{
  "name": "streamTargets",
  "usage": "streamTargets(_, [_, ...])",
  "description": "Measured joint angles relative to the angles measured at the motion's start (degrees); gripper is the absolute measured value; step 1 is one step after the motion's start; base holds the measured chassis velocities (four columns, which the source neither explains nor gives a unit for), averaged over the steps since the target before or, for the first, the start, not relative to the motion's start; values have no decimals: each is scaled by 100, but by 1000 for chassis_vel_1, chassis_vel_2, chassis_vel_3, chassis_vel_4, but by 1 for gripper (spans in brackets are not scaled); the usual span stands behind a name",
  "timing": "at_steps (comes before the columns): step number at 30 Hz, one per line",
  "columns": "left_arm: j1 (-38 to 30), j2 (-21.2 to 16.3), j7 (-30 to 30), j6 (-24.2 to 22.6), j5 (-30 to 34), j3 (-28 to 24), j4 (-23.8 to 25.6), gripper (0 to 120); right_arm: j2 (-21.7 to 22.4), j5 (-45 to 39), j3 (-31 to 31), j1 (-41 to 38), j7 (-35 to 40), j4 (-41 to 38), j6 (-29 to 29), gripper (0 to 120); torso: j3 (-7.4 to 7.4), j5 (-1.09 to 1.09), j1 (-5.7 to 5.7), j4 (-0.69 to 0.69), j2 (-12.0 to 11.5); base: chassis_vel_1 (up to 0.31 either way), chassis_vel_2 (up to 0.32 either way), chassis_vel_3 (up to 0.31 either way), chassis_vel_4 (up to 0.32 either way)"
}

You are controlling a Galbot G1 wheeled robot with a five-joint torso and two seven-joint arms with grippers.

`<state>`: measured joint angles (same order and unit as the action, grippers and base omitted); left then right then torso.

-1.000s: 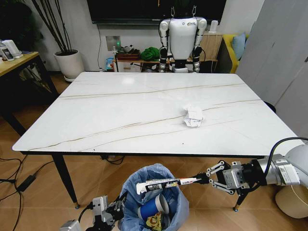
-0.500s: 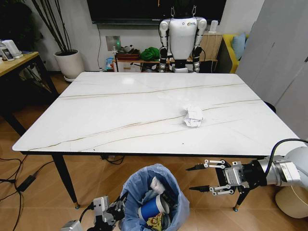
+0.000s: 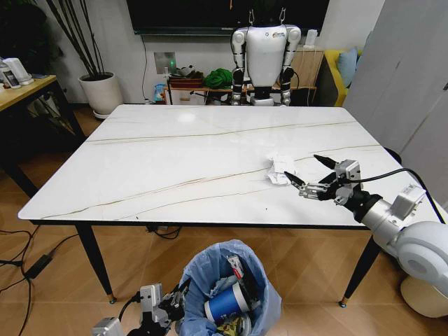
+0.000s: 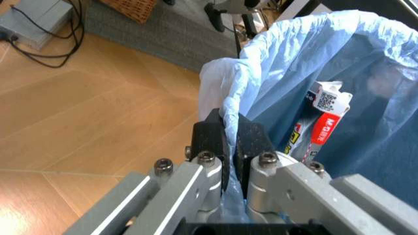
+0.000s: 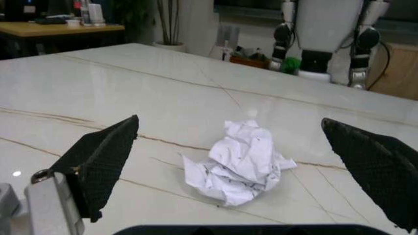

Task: Pick up the trash bin and place the trash from the table into it.

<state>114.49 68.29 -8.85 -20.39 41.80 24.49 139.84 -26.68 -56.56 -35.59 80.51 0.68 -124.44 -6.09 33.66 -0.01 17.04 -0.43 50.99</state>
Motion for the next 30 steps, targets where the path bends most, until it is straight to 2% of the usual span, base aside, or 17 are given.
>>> streamTargets(2, [18, 22, 7, 3, -15, 11, 5, 0, -20, -39, 129, -131, -40, 133, -18, 100, 0, 1, 0, 1, 0, 0, 0, 0, 0])
streamTargets(7, [151, 184, 87, 48, -182, 76, 70, 0, -293, -179, 1091, -1255, -156, 837, -106, 100, 0, 1, 0, 1, 0, 0, 0, 0, 0])
streamTargets(8, [151, 184, 87, 48, -182, 76, 70, 0, -293, -179, 1091, -1255, -156, 837, -106, 100, 0, 1, 0, 1, 0, 0, 0, 0, 0])
streamTargets(11, [194, 265, 116, 63, -258, 109, 83, 0, -532, -204, 1781, -2039, -181, 1286, -107, 100, 1, 2, 0, 4, 0, 0, 0, 0, 0])
streamTargets(12, [194, 265, 116, 63, -258, 109, 83, 0, -532, -204, 1781, -2039, -181, 1286, -107, 100, 1, 2, 0, 4, 0, 0, 0, 0, 0])
streamTargets(16, [207, 297, 128, 65, -287, 124, 84, 0, -775, -277, 2411, -2650, -212, 1659, -118, 100, 0, 0, 0, 2, 0, 0, 0, 0, 0])
streamTargets(21, [217, 297, 134, 65, -298, 125, 77, 0, -974, -289, 2828, -3036, -242, 1924, -126, 100, 0, 1, 0, 2, 0, 0, 0, 0, 0])
streamTargets(30, [212, 239, 140, 67, -276, 154, 64, 0, -1135, -255, 3218, -3448, -437, 2429, -119, 98, 0, 0, 0, 1, 0, 0, 0, 0, 0])
